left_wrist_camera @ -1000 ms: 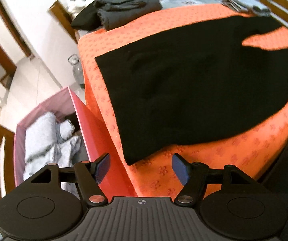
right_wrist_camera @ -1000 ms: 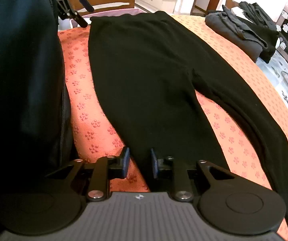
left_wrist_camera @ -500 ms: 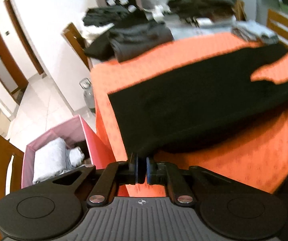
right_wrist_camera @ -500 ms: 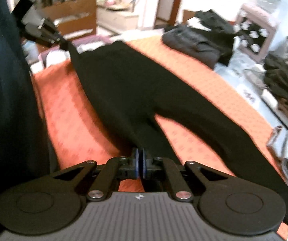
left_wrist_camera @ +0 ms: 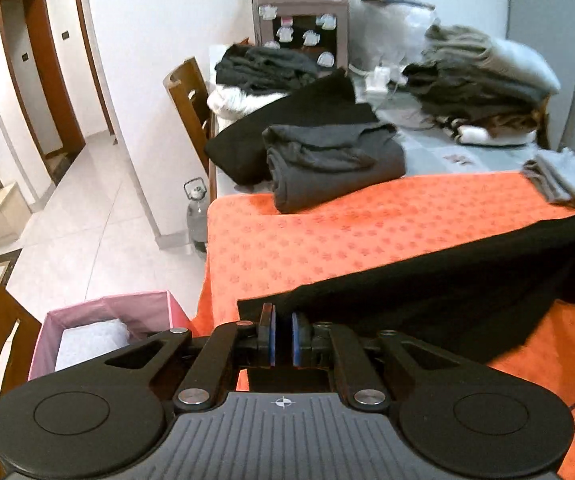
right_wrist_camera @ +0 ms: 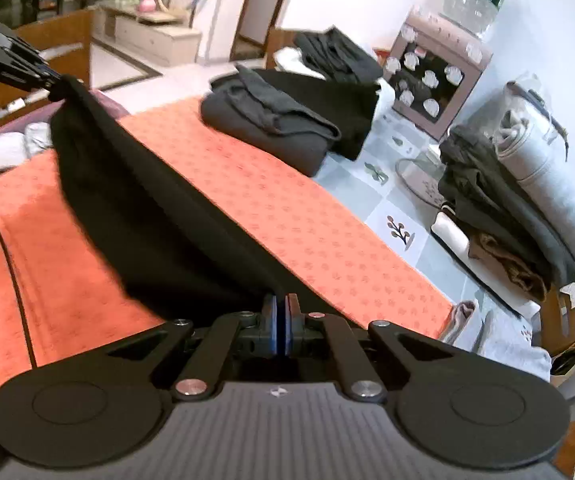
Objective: Fold clothes
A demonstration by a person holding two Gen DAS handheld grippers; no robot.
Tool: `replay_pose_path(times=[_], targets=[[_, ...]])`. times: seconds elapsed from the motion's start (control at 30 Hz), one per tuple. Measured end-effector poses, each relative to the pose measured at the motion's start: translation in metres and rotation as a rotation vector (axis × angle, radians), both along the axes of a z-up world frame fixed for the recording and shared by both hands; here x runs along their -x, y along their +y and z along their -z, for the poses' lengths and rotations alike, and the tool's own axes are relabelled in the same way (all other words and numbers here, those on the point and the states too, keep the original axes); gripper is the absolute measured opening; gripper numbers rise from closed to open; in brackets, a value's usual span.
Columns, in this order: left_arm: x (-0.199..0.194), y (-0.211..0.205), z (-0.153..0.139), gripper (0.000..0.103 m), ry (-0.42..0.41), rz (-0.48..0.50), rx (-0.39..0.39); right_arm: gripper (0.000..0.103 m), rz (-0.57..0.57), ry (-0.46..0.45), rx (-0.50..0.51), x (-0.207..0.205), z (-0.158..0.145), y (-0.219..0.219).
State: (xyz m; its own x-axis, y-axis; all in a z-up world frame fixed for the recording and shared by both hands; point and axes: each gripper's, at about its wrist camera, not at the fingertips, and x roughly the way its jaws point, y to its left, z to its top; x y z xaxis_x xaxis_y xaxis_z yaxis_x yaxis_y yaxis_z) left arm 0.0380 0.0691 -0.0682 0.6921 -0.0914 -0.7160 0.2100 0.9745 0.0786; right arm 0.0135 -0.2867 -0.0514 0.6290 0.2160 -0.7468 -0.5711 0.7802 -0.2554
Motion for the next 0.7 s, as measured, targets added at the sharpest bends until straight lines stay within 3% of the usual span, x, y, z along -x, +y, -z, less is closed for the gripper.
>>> replay_pose_path(times=[0.33, 0.43, 0.53, 0.7], targets=[[-0.069, -0.005, 0.047, 0.011, 0.151, -0.086, -0.006, 0.005, -0.007, 0.153, 0.070, -0.096, 0.060, 0.018], [-0.080, -0.003, 0.055, 0.019, 0.173, -0.110, -0.004, 0.006, -0.008, 0.182, 0.087, -0.109, 0.075, 0.021], [-0.086, 0.001, 0.057, 0.031, 0.155, -0.154, 0.009, 0.014, -0.005, 0.165, 0.112, -0.115, 0.086, 0.025], [-0.080, 0.027, 0.047, 0.041, 0.113, -0.228, 0.140, 0.026, 0.057, 0.117, 0.062, -0.111, 0.070, 0.021]])
